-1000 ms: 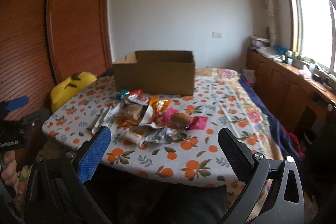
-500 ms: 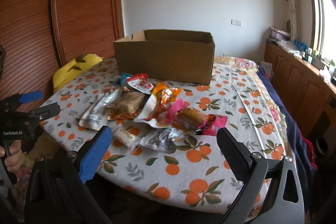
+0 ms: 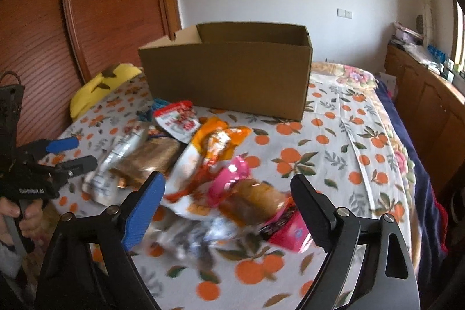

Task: Organize snacks
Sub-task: 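Lower the left tool onto the white pouch while the right tool grasps the pink-wrapped bread, then lift the white pouch with the left tool while the right tool carries the bread toward the box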

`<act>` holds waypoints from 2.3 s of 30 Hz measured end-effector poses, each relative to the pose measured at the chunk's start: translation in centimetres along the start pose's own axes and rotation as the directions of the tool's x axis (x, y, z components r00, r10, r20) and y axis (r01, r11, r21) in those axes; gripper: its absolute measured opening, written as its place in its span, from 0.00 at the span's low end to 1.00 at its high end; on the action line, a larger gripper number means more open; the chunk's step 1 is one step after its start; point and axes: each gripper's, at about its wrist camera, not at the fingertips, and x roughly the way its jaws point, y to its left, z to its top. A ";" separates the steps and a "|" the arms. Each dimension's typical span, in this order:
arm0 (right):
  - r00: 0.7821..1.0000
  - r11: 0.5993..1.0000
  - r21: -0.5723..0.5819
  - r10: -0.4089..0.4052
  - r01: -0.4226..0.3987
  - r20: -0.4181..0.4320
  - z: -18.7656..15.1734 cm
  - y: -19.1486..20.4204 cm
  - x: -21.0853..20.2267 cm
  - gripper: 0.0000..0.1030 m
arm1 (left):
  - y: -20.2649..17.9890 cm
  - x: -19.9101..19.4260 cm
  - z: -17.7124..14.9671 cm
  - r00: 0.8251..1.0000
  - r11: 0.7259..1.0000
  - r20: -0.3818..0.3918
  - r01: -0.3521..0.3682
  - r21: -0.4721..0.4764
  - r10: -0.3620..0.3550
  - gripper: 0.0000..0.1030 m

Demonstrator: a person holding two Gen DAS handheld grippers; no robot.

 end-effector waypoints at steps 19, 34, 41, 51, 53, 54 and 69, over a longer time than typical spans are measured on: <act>0.954 0.985 -0.136 0.065 -0.109 -0.294 -0.2 -3.5 7.4 0.42 | 1.6 3.0 0.8 0.997 1.000 -0.075 0.003 -0.013 -0.004 0.91; 0.983 0.994 -0.099 0.024 -0.043 -0.182 -1.3 -4.1 6.6 0.37 | 0.9 5.1 2.1 0.992 1.000 -0.128 0.002 -0.029 -0.006 0.90; 0.985 0.994 -0.104 0.015 -0.033 -0.172 -1.5 -4.1 6.5 0.37 | 0.3 6.1 2.2 0.986 0.998 -0.156 -0.057 0.020 0.059 0.81; 0.986 0.994 -0.100 0.018 -0.035 -0.168 -1.6 -4.2 6.5 0.37 | -0.6 6.8 2.0 0.977 0.992 -0.174 -0.110 0.069 0.120 0.85; 0.986 0.994 -0.100 0.018 -0.035 -0.168 -1.6 -4.3 6.5 0.37 | -0.6 6.7 2.0 0.979 0.992 -0.172 -0.103 0.066 0.113 0.82; 0.986 0.994 -0.099 0.019 -0.036 -0.168 -1.6 -4.3 6.6 0.37 | -0.6 6.5 1.9 0.980 0.992 -0.164 -0.102 0.069 0.112 0.75; 0.986 0.994 -0.101 0.018 -0.035 -0.166 -1.7 -4.2 6.5 0.37 | -0.2 3.4 0.5 0.990 0.996 -0.135 -0.032 0.077 0.042 0.48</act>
